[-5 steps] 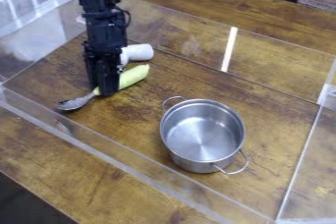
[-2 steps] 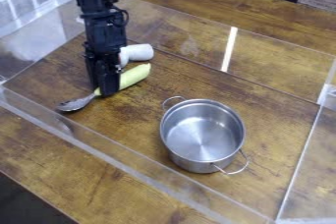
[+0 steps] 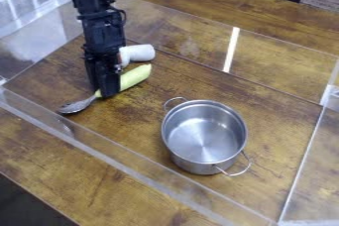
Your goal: Move the green spoon to the right
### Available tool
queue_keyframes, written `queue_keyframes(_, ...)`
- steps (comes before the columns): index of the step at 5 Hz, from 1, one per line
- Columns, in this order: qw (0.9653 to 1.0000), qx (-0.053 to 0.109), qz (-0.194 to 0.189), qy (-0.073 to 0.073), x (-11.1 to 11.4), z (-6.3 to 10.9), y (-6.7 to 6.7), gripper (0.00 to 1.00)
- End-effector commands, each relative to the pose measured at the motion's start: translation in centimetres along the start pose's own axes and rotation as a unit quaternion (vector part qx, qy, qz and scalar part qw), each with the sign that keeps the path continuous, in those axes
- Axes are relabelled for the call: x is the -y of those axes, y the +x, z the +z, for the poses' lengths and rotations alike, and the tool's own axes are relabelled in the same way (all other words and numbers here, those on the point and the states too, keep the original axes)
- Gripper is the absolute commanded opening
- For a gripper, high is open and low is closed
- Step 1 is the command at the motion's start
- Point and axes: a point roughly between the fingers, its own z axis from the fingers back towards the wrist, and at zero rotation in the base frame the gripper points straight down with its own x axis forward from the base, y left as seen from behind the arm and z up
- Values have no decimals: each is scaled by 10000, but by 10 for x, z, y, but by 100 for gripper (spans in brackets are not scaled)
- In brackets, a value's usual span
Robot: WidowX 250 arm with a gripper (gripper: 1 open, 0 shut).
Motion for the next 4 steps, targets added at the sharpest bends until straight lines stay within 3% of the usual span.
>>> queue_keyframes(1, 9988, 279, 402, 55, 1, 15, 0, 0)
queue_keyframes(2, 9967, 367, 728, -23, 5, 15, 4, 0)
queue_keyframes(4, 9985, 233, 481, -85, 1, 17, 14, 0)
